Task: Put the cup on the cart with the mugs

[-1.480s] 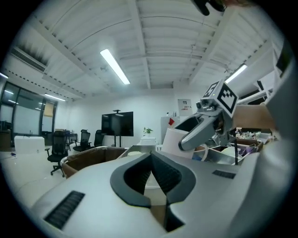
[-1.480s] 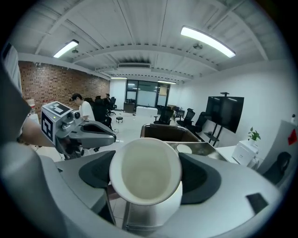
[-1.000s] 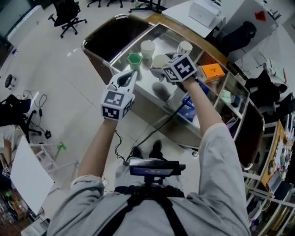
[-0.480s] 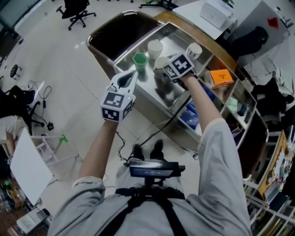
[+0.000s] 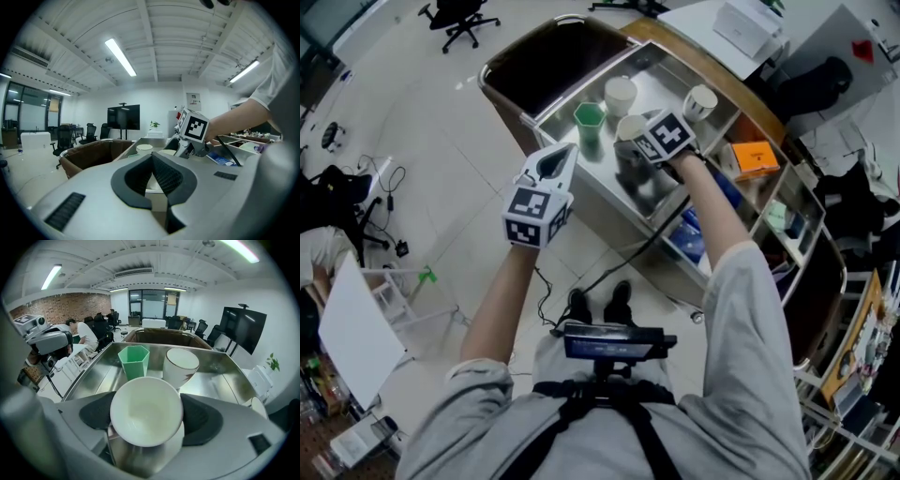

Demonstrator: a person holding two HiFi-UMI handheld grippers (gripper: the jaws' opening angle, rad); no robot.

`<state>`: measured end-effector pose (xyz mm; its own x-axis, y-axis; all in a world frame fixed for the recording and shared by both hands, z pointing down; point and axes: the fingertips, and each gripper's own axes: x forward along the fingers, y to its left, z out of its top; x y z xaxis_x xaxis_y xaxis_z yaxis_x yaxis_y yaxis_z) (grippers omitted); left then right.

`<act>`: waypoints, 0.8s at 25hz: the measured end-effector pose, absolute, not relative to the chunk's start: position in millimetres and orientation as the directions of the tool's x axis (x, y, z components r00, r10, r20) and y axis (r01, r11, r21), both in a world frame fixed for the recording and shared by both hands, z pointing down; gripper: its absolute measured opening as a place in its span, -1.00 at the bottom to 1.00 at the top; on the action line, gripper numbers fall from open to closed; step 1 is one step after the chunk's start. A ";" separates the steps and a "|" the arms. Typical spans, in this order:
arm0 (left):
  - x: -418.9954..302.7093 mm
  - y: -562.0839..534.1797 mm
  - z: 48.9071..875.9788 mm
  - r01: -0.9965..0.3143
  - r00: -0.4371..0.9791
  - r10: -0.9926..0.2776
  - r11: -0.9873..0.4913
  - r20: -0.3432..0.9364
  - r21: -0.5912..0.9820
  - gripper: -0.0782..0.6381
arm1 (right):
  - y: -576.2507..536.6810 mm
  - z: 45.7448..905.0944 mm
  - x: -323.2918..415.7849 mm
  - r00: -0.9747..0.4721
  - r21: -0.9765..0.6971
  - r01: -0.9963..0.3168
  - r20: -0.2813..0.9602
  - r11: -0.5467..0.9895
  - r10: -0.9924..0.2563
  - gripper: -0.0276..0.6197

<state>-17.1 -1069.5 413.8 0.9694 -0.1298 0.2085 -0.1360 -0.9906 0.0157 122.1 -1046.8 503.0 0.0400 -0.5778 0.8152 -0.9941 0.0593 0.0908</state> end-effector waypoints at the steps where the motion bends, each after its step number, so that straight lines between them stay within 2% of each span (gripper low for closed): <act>1: -17.4 -1068.8 414.4 -0.135 0.969 -0.129 -0.991 0.209 0.016 -0.77 | -1046.2 502.9 122.5 0.045 0.095 -0.994 0.813 0.056 -0.581 0.43; 14: -33.3 -1065.4 410.7 -0.144 0.968 -0.139 -0.989 0.208 0.012 -0.77 | -1042.4 486.3 121.3 0.088 0.135 -0.990 0.788 0.031 -0.610 0.45; 20: -46.3 -1065.2 406.9 -0.148 0.969 -0.144 -0.989 0.200 0.007 -0.77 | -1034.2 450.2 108.4 0.074 0.106 -0.994 0.723 0.005 -0.687 0.45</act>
